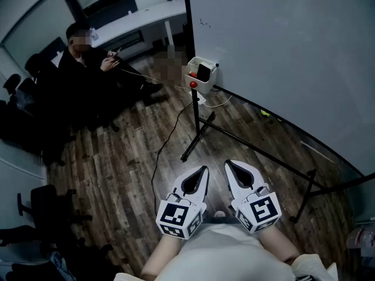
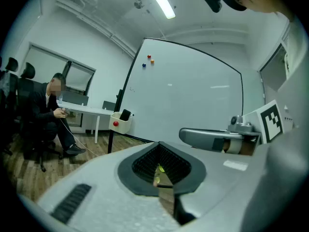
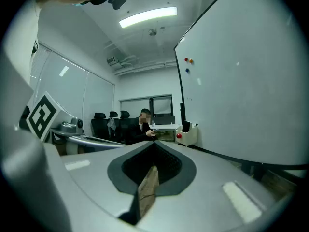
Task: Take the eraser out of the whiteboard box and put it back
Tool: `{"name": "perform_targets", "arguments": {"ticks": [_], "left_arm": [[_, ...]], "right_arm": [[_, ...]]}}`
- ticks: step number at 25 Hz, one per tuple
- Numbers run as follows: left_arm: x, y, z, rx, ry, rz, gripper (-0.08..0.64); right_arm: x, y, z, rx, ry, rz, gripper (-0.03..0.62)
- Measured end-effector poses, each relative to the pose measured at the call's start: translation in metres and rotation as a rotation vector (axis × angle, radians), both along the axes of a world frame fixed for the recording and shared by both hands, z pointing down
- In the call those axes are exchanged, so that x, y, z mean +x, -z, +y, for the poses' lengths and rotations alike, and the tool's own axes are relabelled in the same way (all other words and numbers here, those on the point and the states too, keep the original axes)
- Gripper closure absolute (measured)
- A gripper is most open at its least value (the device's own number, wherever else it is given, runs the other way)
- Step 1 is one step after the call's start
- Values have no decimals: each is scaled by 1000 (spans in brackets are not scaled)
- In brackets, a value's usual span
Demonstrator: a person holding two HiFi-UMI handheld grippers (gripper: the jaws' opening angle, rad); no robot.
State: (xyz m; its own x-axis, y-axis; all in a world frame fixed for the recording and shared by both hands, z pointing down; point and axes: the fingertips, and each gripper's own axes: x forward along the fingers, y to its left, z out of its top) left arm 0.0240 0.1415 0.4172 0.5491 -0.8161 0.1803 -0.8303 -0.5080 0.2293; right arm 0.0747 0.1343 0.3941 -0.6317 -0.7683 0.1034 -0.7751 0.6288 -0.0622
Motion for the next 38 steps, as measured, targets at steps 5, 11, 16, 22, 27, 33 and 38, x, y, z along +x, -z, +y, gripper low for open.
{"name": "perform_targets", "arguments": {"ticks": [5, 11, 16, 22, 27, 33, 38], "left_arm": [[14, 2, 9, 17, -8, 10, 555], [23, 5, 10, 38, 7, 1, 555], [27, 5, 10, 34, 27, 6, 555], [27, -1, 15, 21, 53, 5, 555], [27, -3, 19, 15, 62, -2, 555], [27, -9, 21, -3, 71, 4, 555], [23, -8, 11, 5, 68, 4, 555]], "right_arm": [[9, 1, 8, 21, 1, 2, 592], [14, 6, 12, 44, 20, 5, 592], [19, 8, 13, 43, 41, -25, 591], [23, 5, 20, 34, 55, -32, 591], [20, 5, 24, 28, 70, -47, 591], [13, -1, 26, 10, 91, -40, 591], [14, -3, 18, 6, 80, -37, 591]]}}
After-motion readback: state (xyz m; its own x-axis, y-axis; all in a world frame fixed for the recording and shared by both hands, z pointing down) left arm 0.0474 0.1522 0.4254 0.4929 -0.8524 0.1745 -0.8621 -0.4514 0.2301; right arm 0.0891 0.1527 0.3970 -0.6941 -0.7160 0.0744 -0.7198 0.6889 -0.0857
